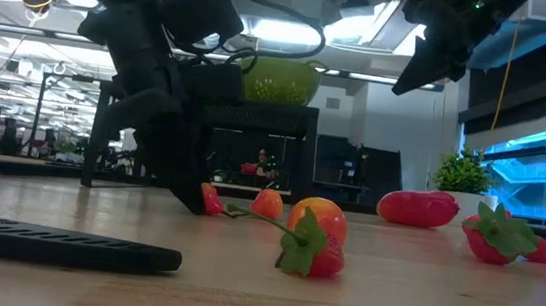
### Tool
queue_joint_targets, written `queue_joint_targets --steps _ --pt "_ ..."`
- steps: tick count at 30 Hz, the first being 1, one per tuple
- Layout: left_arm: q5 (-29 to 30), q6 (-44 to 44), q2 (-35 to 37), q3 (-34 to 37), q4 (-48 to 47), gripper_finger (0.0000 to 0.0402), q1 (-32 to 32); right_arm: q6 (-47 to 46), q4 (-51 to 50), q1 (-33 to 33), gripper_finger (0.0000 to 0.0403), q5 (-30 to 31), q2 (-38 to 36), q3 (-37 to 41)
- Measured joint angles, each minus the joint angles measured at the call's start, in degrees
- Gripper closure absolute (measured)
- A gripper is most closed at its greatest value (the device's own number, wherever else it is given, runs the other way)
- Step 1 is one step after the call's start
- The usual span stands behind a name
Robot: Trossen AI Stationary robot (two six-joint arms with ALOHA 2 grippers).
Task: Pick & Place Fruit
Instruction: Put the pear into the green strainer bowl on the shelf
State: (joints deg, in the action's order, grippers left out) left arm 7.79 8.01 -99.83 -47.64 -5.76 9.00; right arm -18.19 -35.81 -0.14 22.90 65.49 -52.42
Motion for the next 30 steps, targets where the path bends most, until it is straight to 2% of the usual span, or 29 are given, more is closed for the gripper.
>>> queue_joint_targets --steps 9,18,30 --pt "-0.2 0.2 2.0 0.1 -0.2 0.0256 2.8 -0.7 -0.3 0.0 0.0373 -4.5 0.0 0.0" --pt "0.4 -1.0 8.6 0.1 -0.4 0.0256 3.4 -2.5 -4.5 2.8 0.0365 -4.5 0.0 0.0" --pt "11.6 -8.3 22.5 0.0 -0.4 0.0256 2.4 -6.7 -9.1 9.4 0.0395 1.2 0.0 0.2"
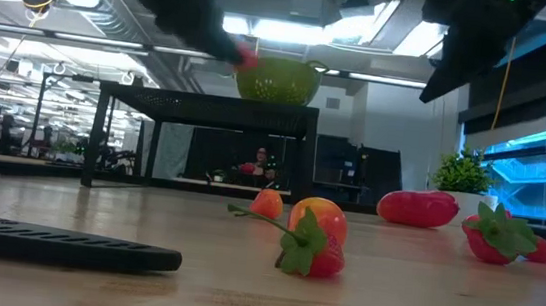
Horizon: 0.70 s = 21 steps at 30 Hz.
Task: Pick & Place Fruit
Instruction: Put the pear into the green strainer bowl on the shelf
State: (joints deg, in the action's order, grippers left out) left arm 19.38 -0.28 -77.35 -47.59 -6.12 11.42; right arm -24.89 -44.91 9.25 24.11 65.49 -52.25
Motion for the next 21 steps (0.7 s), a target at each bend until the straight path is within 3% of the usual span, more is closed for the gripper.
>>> queue_joint_targets --steps 8,15,21 --pt "6.9 -6.2 8.8 0.0 1.5 0.0256 -0.6 -1.8 4.0 2.7 0.0392 -0.1 0.0 6.0" --pt "7.3 -11.5 12.9 0.0 5.6 0.0256 -4.8 -4.3 11.7 4.7 0.0380 -1.0 0.0 11.4" --pt "5.8 -17.2 13.0 0.0 10.1 0.0256 -10.0 -4.9 15.0 6.0 0.0396 -1.0 0.0 13.1"
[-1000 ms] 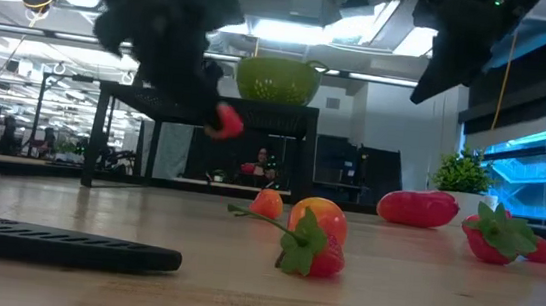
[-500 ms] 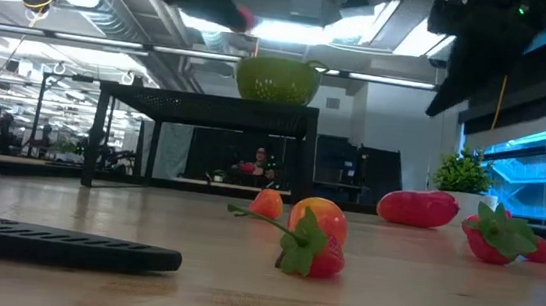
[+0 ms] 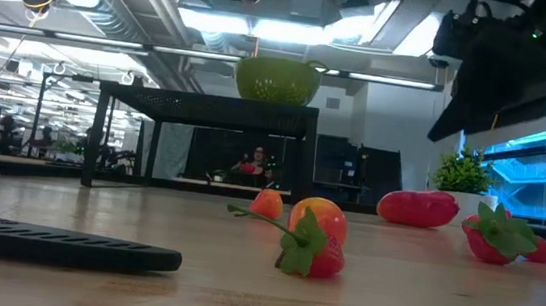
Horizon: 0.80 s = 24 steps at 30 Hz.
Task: Pick & Place Fruit
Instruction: Put the pear into the green strainer bowl on the shelf
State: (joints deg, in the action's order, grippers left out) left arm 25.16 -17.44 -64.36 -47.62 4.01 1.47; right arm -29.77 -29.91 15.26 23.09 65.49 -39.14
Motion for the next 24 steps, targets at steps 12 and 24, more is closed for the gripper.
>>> queue_joint_targets --steps 12,24 --pt "-8.2 -0.3 -0.2 0.0 4.9 0.0256 -13.5 0.0 3.1 0.5 0.0375 0.0 0.0 0.0" --pt "-12.9 8.1 -4.9 -13.2 -12.3 0.0256 -22.6 0.2 3.9 0.5 0.0399 0.0 0.0 0.0"
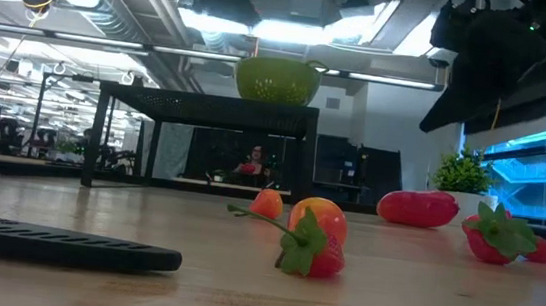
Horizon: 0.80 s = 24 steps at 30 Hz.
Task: Pick & Place Fruit
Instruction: Put the pear into the green strainer bowl on the shelf
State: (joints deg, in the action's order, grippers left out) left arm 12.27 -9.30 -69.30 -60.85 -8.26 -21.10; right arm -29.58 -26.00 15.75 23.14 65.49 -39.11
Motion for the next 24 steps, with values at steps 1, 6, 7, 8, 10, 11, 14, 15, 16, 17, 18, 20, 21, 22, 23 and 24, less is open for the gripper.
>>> queue_joint_targets --steps 1,6,7,8,10,11,14,15,16,17,18,20,21,22,23,24 --pt "-0.5 1.1 -1.1 -1.3 -1.2 0.0256 -0.3 0.0 0.1 0.0 0.0399 0.2 0.0 0.0" --pt "-3.3 4.9 -5.9 -5.8 -7.1 0.0256 -0.5 0.0 0.3 0.0 0.0385 0.2 0.0 0.0" --pt "-3.5 5.2 -6.7 -6.4 -7.9 0.0256 -0.5 0.0 0.3 0.0 0.0382 0.2 0.0 0.0" --pt "-3.6 5.5 -7.4 -6.8 -8.6 0.0256 -0.5 0.0 0.3 0.0 0.0380 0.2 0.0 0.0" --pt "-4.0 6.5 -8.7 -7.3 -9.0 0.0256 -0.4 0.0 0.3 0.0 0.0378 0.2 0.0 0.0" --pt "-4.8 7.2 -9.2 -7.5 -9.2 0.0256 -0.4 0.0 0.3 0.0 0.0378 0.2 0.0 0.0" --pt "-6.5 9.1 -10.5 -7.6 -10.1 0.0256 -0.3 0.0 0.3 0.0 0.0384 0.1 0.0 0.0" --pt "-6.7 9.7 -10.8 -7.6 -10.8 0.0256 -0.3 0.0 0.3 0.0 0.0387 0.1 0.0 0.0" --pt "-6.7 10.4 -11.2 -7.6 -11.8 0.0256 -0.3 0.0 0.3 0.0 0.0391 0.1 0.0 0.0" --pt "-6.7 11.0 -11.5 -7.6 -12.6 0.0256 -0.3 0.0 0.3 0.0 0.0394 0.0 0.0 0.0" --pt "-6.6 11.5 -11.7 -7.6 -13.4 0.0256 -0.2 0.0 0.3 0.0 0.0397 0.0 0.0 0.0" --pt "-6.4 11.7 -12.2 -7.6 -14.3 0.0256 -0.3 0.0 0.3 0.0 0.0399 0.0 0.0 0.0" --pt "-6.4 11.7 -12.3 -7.6 -14.7 0.0256 -0.3 0.0 0.3 0.0 0.0398 0.0 0.0 0.0" --pt "-6.4 11.8 -12.4 -7.6 -15.4 0.0256 -0.3 0.0 0.3 0.0 0.0396 0.0 0.0 0.0" --pt "-6.4 11.8 -12.4 -7.6 -15.8 0.0256 -0.2 0.0 0.4 0.0 0.0392 0.0 0.0 0.0" --pt "-6.4 11.8 -12.4 -7.6 -15.6 0.0256 -0.2 0.0 0.5 0.0 0.0388 0.0 0.0 0.0"
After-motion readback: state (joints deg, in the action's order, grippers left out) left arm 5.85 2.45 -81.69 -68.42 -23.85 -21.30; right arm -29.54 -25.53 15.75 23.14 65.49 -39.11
